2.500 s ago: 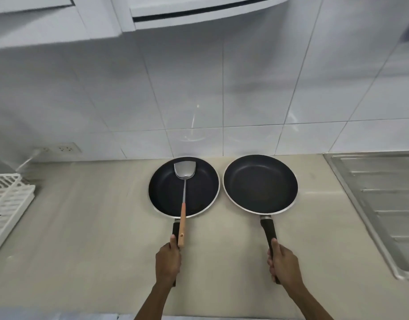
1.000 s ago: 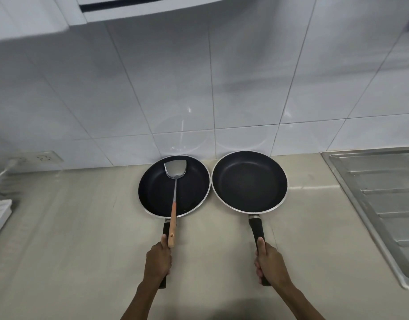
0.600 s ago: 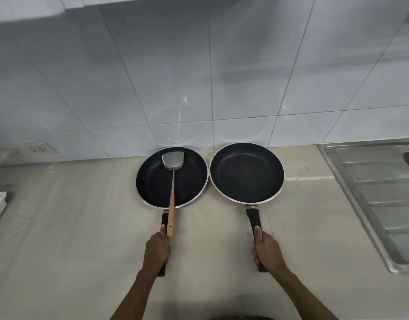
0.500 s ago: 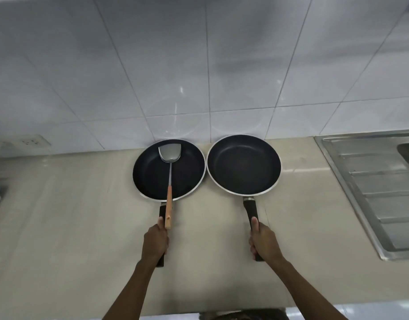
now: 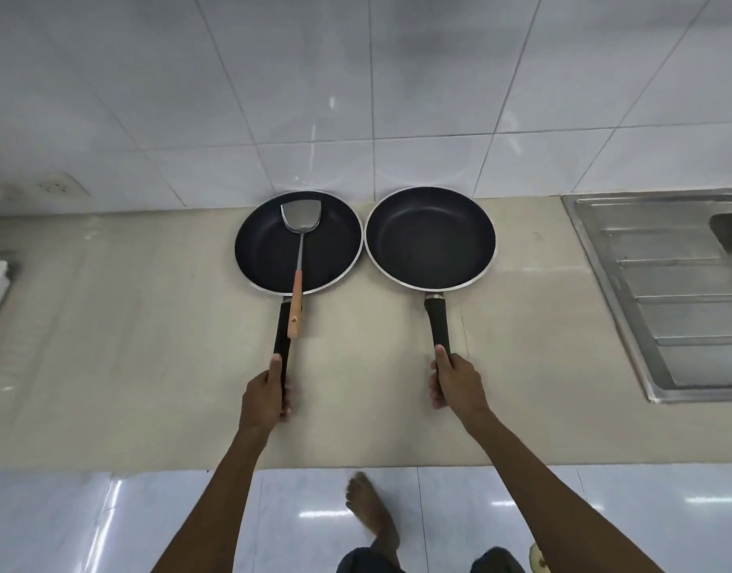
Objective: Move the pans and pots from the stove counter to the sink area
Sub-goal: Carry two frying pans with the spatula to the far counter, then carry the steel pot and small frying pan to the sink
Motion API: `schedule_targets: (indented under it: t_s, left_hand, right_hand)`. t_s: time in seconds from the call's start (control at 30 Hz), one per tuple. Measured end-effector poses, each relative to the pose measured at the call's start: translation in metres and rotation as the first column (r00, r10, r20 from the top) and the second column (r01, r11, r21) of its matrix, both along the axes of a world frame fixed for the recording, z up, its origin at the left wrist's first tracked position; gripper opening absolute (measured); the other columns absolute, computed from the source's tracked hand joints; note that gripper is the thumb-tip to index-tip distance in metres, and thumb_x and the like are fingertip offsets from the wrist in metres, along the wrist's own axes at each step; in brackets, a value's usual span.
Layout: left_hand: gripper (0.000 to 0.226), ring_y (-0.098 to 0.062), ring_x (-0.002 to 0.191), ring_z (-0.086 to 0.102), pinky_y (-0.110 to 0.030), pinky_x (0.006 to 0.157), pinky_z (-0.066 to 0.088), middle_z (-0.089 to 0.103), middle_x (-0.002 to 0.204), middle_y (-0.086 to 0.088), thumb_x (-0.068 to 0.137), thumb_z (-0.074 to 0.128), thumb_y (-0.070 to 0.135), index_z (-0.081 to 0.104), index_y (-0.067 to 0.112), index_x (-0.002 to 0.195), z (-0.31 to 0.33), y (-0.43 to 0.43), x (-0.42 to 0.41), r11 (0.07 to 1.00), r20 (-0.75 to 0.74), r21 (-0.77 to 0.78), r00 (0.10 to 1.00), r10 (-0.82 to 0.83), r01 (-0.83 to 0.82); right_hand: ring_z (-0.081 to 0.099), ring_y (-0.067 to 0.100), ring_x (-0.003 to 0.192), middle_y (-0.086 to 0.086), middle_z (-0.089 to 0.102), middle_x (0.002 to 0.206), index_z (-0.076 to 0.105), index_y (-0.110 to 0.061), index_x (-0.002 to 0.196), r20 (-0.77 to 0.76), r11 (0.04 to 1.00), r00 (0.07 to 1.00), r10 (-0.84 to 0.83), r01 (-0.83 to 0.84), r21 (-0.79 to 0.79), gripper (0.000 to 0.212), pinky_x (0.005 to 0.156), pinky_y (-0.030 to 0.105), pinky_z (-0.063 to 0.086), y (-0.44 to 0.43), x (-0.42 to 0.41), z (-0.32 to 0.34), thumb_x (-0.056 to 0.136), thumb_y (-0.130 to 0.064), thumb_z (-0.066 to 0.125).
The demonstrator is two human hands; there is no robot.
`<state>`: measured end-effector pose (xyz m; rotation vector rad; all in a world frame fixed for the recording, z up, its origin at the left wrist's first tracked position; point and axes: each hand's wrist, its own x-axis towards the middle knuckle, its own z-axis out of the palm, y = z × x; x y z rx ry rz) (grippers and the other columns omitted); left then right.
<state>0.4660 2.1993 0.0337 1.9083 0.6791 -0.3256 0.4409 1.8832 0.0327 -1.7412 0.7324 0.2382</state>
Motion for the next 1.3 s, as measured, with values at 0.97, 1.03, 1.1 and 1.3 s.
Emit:
schedule_targets:
  t_s: [0.97, 1.03, 1.1, 1.3]
  left_hand:
    - [0.086, -0.016, 0.157, 0.012, -0.035, 0.125, 0.007, 0.017, 0.170, 0.003, 0.093, 0.007, 0.076, 0.023, 0.026, 0.160, 0.054, -0.624, -0.310, 0.045, 0.134, 0.781, -0.096, -0.986, 0.623]
    - [0.086, -0.017, 0.157, 0.011, -0.036, 0.125, 0.003, 0.017, 0.169, 0.003, 0.092, 0.006, 0.075, 0.024, 0.025, 0.160, 0.062, -0.672, -0.316, 0.004, 0.143, 0.790, -0.178, -0.974, 0.613]
    - [0.082, -0.017, 0.157, 0.011, -0.039, 0.127, 0.004, 0.018, 0.169, 0.002, 0.094, 0.013, 0.072, 0.025, 0.024, 0.160, 0.069, -0.722, -0.323, -0.027, 0.157, 0.789, -0.244, -0.957, 0.614]
    - [0.080, -0.016, 0.156, 0.013, -0.043, 0.128, 0.014, 0.019, 0.169, 0.003, 0.095, 0.017, 0.072, 0.026, 0.025, 0.160, 0.073, -0.881, -0.323, -0.124, 0.149, 0.791, -0.384, -0.911, 0.600]
  right_hand:
    - [0.048, 0.035, 0.139, 0.006, 0.053, 0.151, 0.051, -0.022, 0.148, -0.082, 0.369, 0.979, 0.185, -0.147, -0.918, 0.055, 0.110, 0.055, 0.042, -0.451, -0.435, 0.060, 0.102, -0.049, 0.037]
    - [0.046, 0.034, 0.141, 0.005, 0.052, 0.152, 0.050, -0.023, 0.148, -0.081, 0.393, 0.992, 0.093, -0.112, -0.913, 0.055, 0.111, 0.054, 0.041, -0.484, -0.454, 0.062, 0.103, -0.050, 0.037]
    - [0.045, 0.033, 0.141, 0.004, 0.051, 0.153, 0.049, -0.024, 0.149, -0.074, 0.404, 0.997, 0.008, -0.071, -0.912, 0.055, 0.111, 0.054, 0.039, -0.522, -0.468, 0.064, 0.103, -0.051, 0.036]
    - [0.045, 0.034, 0.142, 0.006, 0.051, 0.153, 0.048, -0.024, 0.149, -0.103, 0.416, 0.982, -0.160, -0.028, -0.909, 0.057, 0.113, 0.055, 0.036, -0.654, -0.480, 0.072, 0.102, -0.053, 0.036]
